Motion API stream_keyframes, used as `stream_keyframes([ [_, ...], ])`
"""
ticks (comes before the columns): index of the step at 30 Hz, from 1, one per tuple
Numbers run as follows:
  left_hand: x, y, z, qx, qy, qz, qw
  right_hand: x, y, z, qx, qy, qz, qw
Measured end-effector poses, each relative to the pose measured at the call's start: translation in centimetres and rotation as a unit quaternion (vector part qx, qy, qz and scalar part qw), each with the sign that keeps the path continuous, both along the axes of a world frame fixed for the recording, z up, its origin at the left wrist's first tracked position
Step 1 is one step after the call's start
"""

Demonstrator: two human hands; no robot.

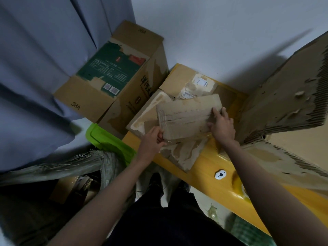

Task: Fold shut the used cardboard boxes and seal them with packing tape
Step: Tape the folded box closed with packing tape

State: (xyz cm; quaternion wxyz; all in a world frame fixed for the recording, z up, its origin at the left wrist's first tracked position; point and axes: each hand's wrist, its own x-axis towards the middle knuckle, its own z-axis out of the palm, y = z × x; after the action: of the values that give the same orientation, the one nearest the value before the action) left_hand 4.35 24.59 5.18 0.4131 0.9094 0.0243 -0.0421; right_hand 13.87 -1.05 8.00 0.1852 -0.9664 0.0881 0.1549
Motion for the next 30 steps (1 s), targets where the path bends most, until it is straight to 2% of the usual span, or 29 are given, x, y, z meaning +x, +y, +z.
stream_keyframes([
  [3,1.4,0.3,0.7,0.119,-0.013,-0.102,0.988,-0.1,0.1,0.1,-0.006,0.000,0.004,1.000],
  [5,2.1,0.4,0.9,0.165,-0.037,-0.138,0.976,-0.1,0.1,0.2,-0.007,-0.001,0.004,1.000],
  [8,2.2,0.5,0.8,0.185,-0.050,-0.142,0.971,0.0,0.3,0.3,-0.007,0.003,0.000,1.000],
  [15,2.1,-0.1,0.5,0.186,-0.014,-0.103,0.977,-0.5,0.2,0.1,-0.004,-0.004,-0.004,1.000],
  [19,2.0,-0.2,0.4,0.142,0.012,-0.092,0.986,-0.3,0.3,0.1,0.008,-0.008,-0.010,1.000],
  [22,1.6,0.2,0.2,0.026,0.073,-0.011,0.997,-0.2,0.2,-0.1,0.047,-0.013,-0.032,0.998],
  [24,1.8,0.5,0.4,-0.027,0.114,0.075,0.990,-0.1,-0.5,-0.3,0.099,-0.012,-0.061,0.993],
  [26,2.6,0.2,0.8,-0.052,0.162,0.101,0.980,0.1,-1.2,-0.1,0.149,0.009,-0.111,0.982],
  [28,4.0,-0.7,1.6,-0.097,0.208,0.103,0.968,0.4,-1.2,0.1,0.154,0.026,-0.132,0.979],
  [30,5.4,-1.6,2.7,-0.148,0.236,0.149,0.949,0.3,-0.6,0.8,0.137,0.023,-0.127,0.982],
])
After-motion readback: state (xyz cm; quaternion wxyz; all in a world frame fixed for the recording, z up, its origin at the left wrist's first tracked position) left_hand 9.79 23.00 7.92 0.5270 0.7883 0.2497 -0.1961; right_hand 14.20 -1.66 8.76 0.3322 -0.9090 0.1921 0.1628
